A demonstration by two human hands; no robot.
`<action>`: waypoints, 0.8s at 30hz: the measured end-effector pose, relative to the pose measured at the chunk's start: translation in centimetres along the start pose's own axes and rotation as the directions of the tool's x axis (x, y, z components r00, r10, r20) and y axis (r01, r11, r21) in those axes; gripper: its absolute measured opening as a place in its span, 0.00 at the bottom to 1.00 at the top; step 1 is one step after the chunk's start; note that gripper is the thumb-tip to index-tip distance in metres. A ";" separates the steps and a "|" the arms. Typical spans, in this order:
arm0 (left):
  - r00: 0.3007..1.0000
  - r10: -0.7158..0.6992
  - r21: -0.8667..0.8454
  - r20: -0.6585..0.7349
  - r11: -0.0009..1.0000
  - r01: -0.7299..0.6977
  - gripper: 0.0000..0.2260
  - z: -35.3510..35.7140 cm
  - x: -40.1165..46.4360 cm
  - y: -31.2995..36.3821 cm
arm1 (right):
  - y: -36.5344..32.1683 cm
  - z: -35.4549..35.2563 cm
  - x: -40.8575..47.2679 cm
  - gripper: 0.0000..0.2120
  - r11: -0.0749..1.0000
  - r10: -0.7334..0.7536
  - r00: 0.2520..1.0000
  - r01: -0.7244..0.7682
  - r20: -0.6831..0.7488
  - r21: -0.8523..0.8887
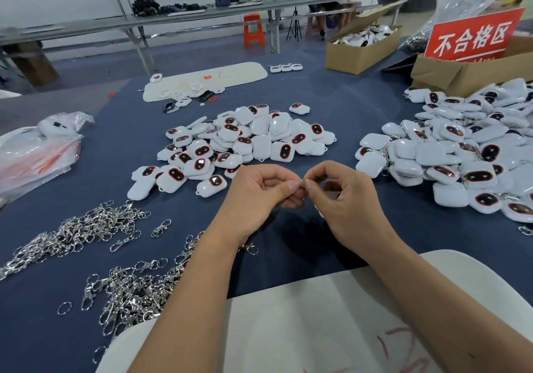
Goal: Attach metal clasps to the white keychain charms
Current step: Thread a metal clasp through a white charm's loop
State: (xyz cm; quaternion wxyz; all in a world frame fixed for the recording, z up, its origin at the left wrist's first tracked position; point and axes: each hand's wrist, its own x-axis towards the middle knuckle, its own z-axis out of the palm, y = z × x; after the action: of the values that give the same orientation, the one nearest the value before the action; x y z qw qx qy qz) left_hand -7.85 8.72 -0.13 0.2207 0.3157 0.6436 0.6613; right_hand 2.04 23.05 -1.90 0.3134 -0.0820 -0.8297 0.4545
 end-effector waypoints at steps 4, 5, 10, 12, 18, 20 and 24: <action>1.000 0.025 0.072 0.005 0.997 -0.026 0.06 0.2 0.0 0.0 | 0.1 0.0 0.0 0.11 1.000 -0.014 1.000 0.013 -0.010 -0.023; 1.000 0.028 0.091 -0.002 0.995 -0.028 0.06 0.3 0.0 0.0 | 0.1 0.0 0.1 0.10 0.999 -0.018 1.000 0.018 -0.014 -0.034; 0.994 0.093 0.214 -0.061 0.974 -0.078 0.05 0.4 0.1 -0.3 | 0.2 0.0 0.0 0.08 0.995 -0.048 0.998 0.044 -0.049 -0.084; 0.988 0.131 0.307 -0.077 0.946 -0.102 0.05 0.4 0.2 -0.4 | 0.2 0.0 0.0 0.08 0.993 -0.053 0.997 0.047 -0.057 -0.109; 0.980 0.194 0.471 -0.035 0.868 -0.155 0.06 0.4 0.2 -0.4 | 0.4 0.0 -0.1 0.07 0.978 -0.034 0.995 0.013 -0.097 -0.208; 0.980 0.200 0.506 -0.016 0.847 -0.164 0.06 0.3 0.3 -0.3 | 0.3 0.0 -0.2 0.08 0.968 -0.052 0.993 0.024 -0.104 -0.250; 0.980 0.199 0.562 0.013 0.809 -0.172 0.08 -0.1 0.3 -0.3 | 0.1 0.0 -0.2 0.07 0.946 -0.097 0.992 0.068 -0.077 -0.316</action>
State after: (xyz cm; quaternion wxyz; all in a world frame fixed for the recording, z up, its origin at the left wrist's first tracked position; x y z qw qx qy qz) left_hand -8.17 8.89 -0.43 0.0377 0.4122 0.7803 0.4689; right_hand 2.15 23.03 -2.08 0.3531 -0.1163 -0.8786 0.2997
